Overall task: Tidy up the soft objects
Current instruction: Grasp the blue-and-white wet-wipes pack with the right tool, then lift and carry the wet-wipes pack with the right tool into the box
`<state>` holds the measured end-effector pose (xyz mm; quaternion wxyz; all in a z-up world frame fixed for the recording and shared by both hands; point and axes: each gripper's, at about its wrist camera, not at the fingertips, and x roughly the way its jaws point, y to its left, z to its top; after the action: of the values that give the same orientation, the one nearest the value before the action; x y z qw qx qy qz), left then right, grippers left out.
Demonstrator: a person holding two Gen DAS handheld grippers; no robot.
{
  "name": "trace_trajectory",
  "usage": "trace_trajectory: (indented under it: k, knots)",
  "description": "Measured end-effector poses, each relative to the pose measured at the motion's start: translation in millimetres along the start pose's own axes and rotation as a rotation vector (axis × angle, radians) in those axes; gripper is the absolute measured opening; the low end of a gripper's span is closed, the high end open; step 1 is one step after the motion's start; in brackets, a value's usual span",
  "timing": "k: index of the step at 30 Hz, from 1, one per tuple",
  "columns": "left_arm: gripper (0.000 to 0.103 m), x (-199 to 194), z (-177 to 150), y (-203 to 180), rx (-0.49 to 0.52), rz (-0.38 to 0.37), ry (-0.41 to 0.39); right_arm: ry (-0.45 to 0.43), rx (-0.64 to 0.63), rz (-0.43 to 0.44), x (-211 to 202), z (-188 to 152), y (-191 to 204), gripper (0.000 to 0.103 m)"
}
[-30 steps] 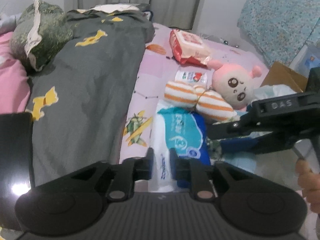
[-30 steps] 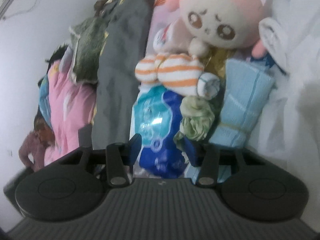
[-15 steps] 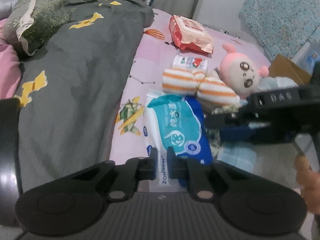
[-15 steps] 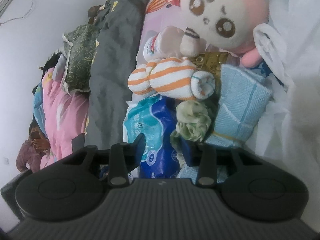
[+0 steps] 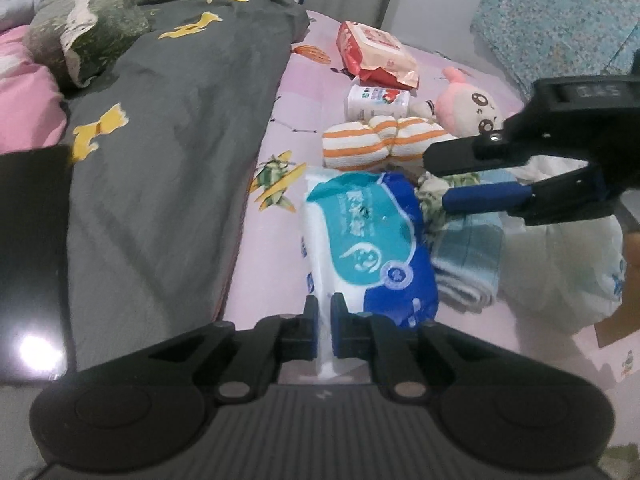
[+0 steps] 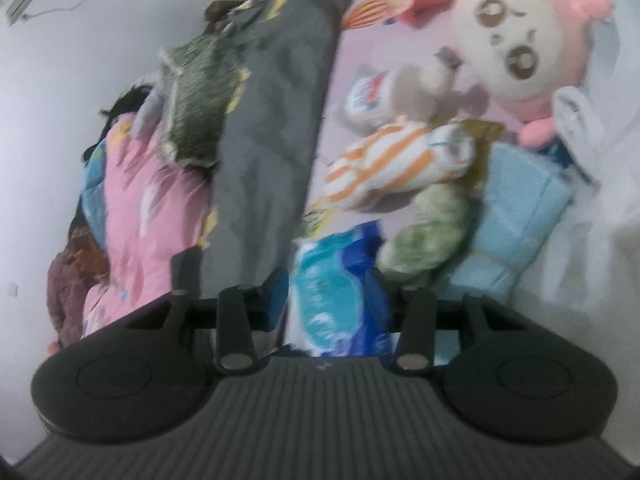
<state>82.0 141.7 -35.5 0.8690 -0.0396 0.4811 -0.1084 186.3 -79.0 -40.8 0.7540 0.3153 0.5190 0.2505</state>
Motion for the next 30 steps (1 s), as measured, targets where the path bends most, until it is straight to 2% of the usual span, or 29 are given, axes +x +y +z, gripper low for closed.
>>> trace_trajectory:
  k: [5, 10, 12, 14, 19, 20, 21, 23, 25, 30]
  knots:
    - [0.007, -13, -11, 8, -0.021, -0.019, -0.013, 0.059, -0.026, 0.032, 2, -27, 14, 0.05]
    - [0.009, -25, -7, 8, -0.009, -0.037, -0.062, 0.041, 0.008, -0.058, 6, -55, 3, 0.052]
    - [0.014, -26, -3, 8, -0.013, -0.051, -0.071, 0.029, 0.052, -0.069, 5, -64, -6, 0.052]
    - [0.019, -22, 2, 6, -0.005, -0.068, -0.06, 0.013, 0.1, -0.067, 2, -72, -16, 0.053]
    - [0.021, 2, 9, 3, -0.017, -0.105, 0.013, -0.01, 0.192, -0.068, 9, -80, -36, 0.054]
    - [0.026, 6, 9, 3, -0.026, -0.111, 0.018, -0.019, 0.2, -0.067, 10, -80, -39, 0.054]
    - [0.026, 9, 8, 3, -0.031, -0.113, 0.021, -0.023, 0.208, -0.065, 12, -80, -42, 0.054]
    - [0.026, 11, 8, 3, -0.04, -0.119, 0.021, -0.024, 0.239, -0.029, 18, -80, -51, 0.051]
    - [0.026, 8, 7, -1, -0.026, -0.1, 0.013, -0.013, 0.26, 0.025, 24, -81, -57, 0.052]
    - [0.023, -14, 1, -9, 0.013, -0.041, -0.014, 0.018, 0.187, 0.009, 27, -86, -43, 0.048]
